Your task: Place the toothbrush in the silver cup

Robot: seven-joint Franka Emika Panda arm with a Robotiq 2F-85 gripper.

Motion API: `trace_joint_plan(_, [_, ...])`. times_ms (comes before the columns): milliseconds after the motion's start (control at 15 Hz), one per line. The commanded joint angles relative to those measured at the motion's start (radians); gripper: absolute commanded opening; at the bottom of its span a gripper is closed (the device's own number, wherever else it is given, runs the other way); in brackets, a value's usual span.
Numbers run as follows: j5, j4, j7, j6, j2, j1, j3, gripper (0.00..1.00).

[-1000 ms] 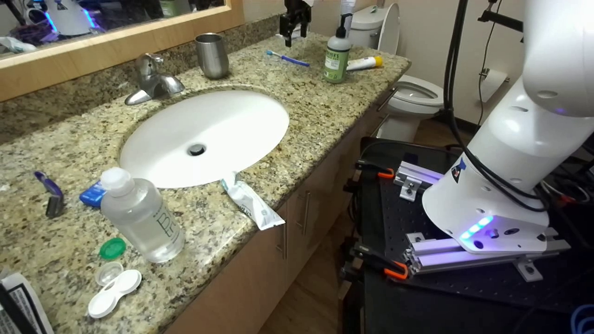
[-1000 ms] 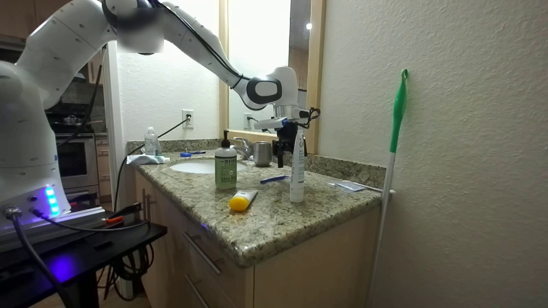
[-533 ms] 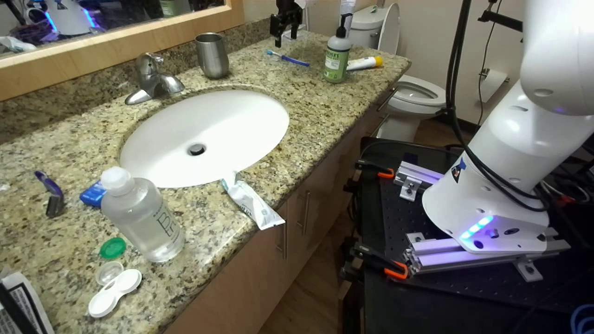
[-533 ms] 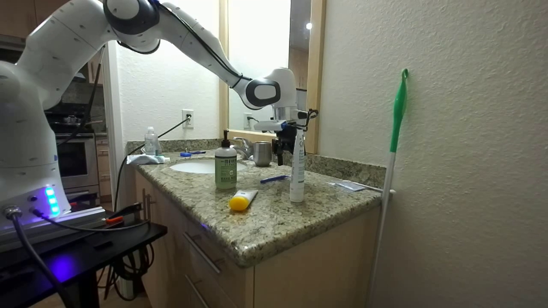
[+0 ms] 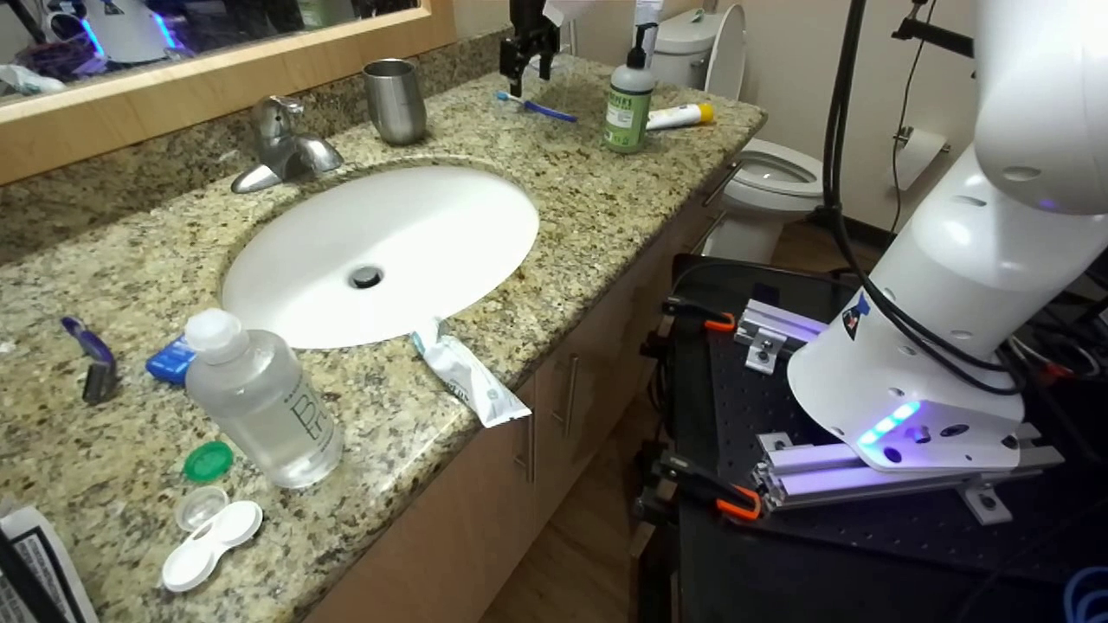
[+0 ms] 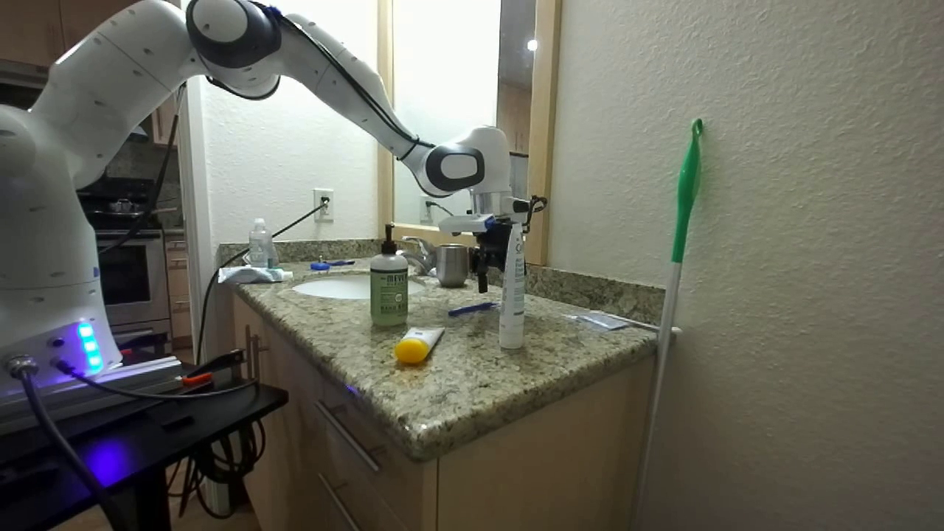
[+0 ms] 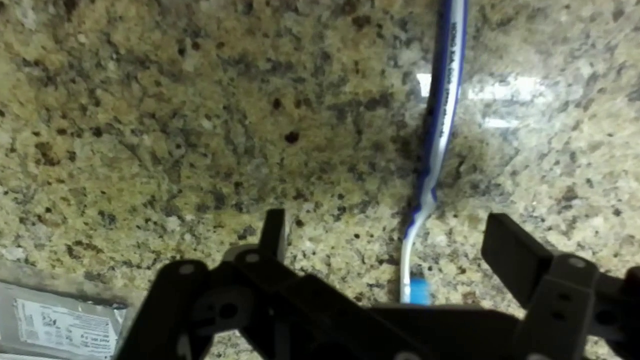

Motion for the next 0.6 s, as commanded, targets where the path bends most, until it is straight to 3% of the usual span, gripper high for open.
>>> trace_joint_plan(0, [-0.043,0.055,0.053,0.023,0.067,0.031,-0.012,1.0])
trace_joint_plan(133, [-0.053,0.091,0.099,0.013,0.103,0.042,-0.022,1.0])
trace_joint_plan(267, [-0.044,0.057,0.077,0.007,0.07,0.032,-0.005,1.0])
trace_joint_plan(333, [-0.044,0.065,0.083,0.007,0.075,0.033,-0.006,0.75])
trace_joint_plan(400, [-0.031,0.079,0.078,-0.016,0.077,0.022,0.001,0.73])
trace_joint_plan(533, [-0.002,0.108,0.065,-0.073,0.086,0.002,0.018,0.58])
